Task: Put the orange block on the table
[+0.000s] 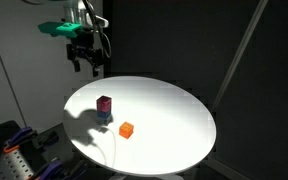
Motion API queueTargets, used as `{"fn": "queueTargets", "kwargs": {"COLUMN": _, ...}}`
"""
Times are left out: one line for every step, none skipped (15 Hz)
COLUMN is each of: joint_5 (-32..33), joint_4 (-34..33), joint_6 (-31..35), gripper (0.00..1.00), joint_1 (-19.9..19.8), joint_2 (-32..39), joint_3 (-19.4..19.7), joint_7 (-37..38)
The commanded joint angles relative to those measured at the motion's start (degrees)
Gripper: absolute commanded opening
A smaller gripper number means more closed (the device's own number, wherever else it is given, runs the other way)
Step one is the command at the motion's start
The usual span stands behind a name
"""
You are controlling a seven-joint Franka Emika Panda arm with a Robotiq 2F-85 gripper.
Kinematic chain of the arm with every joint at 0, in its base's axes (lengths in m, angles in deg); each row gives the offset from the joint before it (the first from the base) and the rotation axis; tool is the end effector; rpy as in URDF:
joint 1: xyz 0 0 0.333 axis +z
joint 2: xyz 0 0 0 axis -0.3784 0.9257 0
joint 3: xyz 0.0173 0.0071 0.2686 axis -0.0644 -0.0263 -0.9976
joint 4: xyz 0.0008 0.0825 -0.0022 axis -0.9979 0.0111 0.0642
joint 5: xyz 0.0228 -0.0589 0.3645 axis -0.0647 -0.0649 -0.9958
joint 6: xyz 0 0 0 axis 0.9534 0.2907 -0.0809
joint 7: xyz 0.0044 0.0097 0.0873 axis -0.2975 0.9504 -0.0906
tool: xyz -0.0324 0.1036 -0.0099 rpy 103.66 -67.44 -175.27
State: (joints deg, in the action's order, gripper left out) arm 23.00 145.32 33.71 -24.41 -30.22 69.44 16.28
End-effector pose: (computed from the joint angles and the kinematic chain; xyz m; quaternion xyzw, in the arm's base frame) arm 0.3919 -0.0342 0.3846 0.9964 0.0782 -0.0068 0.0311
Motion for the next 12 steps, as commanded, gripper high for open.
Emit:
{"fn": "queueTargets", "kwargs": {"joint_5": -1.0, "joint_4": 0.5, "joint_6": -3.4, "gripper": 1.00, "joint_1": 0.9, "joint_2": -2.7, "joint_3": 0.7, "joint_7": -0.6}}
{"fn": "queueTargets", "kwargs": {"joint_5": -1.1, "joint_4": 0.3, "joint_6": -4.5, "gripper": 1.00, "joint_1": 1.1, "joint_2": -2.8, "joint_3": 0.9, "joint_7": -1.1}}
{"fn": "queueTargets", "kwargs": {"joint_5": -1.2, "joint_4": 0.0, "joint_6": -5.5, "gripper": 1.00, "joint_1": 1.3, "joint_2": -2.4, "joint_3": 1.0, "joint_7": -1.6}}
{"fn": "queueTargets", "kwargs": {"joint_5": 0.2, "joint_4": 0.0, "joint_6": -3.6, "gripper": 1.00, "joint_1": 0.6, "joint_2": -1.5, "joint_3": 0.4, "joint_7": 0.0}}
{"fn": "queueTargets", "kwargs": {"joint_5": 0.1, "joint_4": 0.0, "joint_6": -4.2, "gripper": 1.00, "joint_1": 0.8, "joint_2": -1.5, "joint_3": 0.4, "joint_7": -0.1}}
{"fn": "queueTargets", "kwargs": {"joint_5": 0.1, "joint_4": 0.0, "joint_6": -4.3, "gripper": 1.00, "joint_1": 0.9, "joint_2": -1.5, "joint_3": 0.4, "joint_7": -0.1}}
{"fn": "queueTargets", "kwargs": {"joint_5": 0.0, "joint_4": 0.0, "joint_6": -4.4, "gripper": 1.00, "joint_1": 1.0, "joint_2": -1.5, "joint_3": 0.4, "joint_7": -0.1}}
{"fn": "queueTargets", "kwargs": {"joint_5": 0.0, "joint_4": 0.0, "joint_6": -4.4, "gripper": 1.00, "joint_1": 1.1, "joint_2": -1.5, "joint_3": 0.4, "joint_7": -0.1}}
{"fn": "queueTargets", "kwargs": {"joint_5": 0.0, "joint_4": 0.0, "joint_6": -4.4, "gripper": 1.00, "joint_1": 1.1, "joint_2": -1.5, "joint_3": 0.5, "joint_7": -0.1}}
{"fn": "queueTargets", "kwargs": {"joint_5": 0.0, "joint_4": 0.0, "joint_6": -4.4, "gripper": 1.00, "joint_1": 1.1, "joint_2": -1.5, "joint_3": 0.5, "joint_7": -0.1}}
{"fn": "queueTargets", "kwargs": {"joint_5": 0.0, "joint_4": 0.0, "joint_6": -4.4, "gripper": 1.00, "joint_1": 1.1, "joint_2": -1.5, "joint_3": 0.5, "joint_7": -0.1}}
{"fn": "queueTargets", "kwargs": {"joint_5": 0.0, "joint_4": 0.0, "joint_6": -4.4, "gripper": 1.00, "joint_1": 1.1, "joint_2": -1.5, "joint_3": 0.5, "joint_7": -0.1}}
